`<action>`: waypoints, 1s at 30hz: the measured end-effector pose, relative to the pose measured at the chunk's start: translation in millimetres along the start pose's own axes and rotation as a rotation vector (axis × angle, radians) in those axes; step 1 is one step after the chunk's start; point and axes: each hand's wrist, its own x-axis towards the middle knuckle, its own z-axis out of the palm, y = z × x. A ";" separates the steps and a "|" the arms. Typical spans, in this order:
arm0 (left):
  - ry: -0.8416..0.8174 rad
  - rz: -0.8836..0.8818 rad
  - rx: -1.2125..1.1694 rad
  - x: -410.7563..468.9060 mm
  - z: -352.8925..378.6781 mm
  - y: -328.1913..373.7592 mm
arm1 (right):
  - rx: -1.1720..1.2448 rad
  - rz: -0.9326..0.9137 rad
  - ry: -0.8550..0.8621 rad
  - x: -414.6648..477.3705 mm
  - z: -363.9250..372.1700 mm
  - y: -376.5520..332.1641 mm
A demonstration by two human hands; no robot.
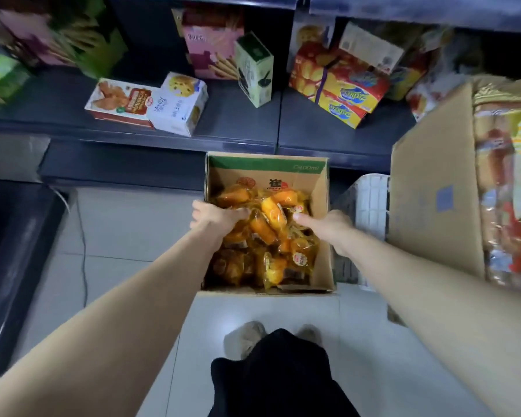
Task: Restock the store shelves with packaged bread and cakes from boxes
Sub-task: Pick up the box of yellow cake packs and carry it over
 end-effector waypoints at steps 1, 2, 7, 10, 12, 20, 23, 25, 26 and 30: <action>-0.013 -0.003 -0.007 15.5 10.5 -5.4 | -0.010 0.007 -0.003 16.9 7.6 3.5; -0.023 -0.007 -0.016 30.3 21.1 -11.3 | -0.020 0.015 -0.004 34.2 16.2 7.7; -0.059 -0.022 -0.036 98.2 74.3 -44.5 | -0.036 0.068 -0.017 110.0 56.5 31.9; -0.053 -0.040 -0.054 132.8 99.8 -62.4 | -0.022 0.090 -0.017 150.4 80.4 47.5; -0.051 -0.047 -0.060 151.6 113.0 -75.0 | 0.014 0.115 -0.031 172.4 98.2 58.6; -0.002 -0.029 -0.086 174.4 139.7 -108.8 | 0.041 0.187 0.074 202.8 143.1 96.4; -0.015 -0.051 -0.091 166.7 136.1 -108.8 | 0.003 0.175 0.055 197.2 135.3 93.5; -0.019 -0.059 -0.094 160.9 133.6 -105.1 | -0.011 0.163 0.034 193.2 128.4 89.0; -0.020 -0.061 -0.090 158.5 132.7 -103.8 | -0.009 0.163 0.024 191.8 126.4 87.6; 0.023 -0.050 -0.057 156.0 130.3 -106.1 | 0.011 0.165 -0.021 187.6 128.3 91.0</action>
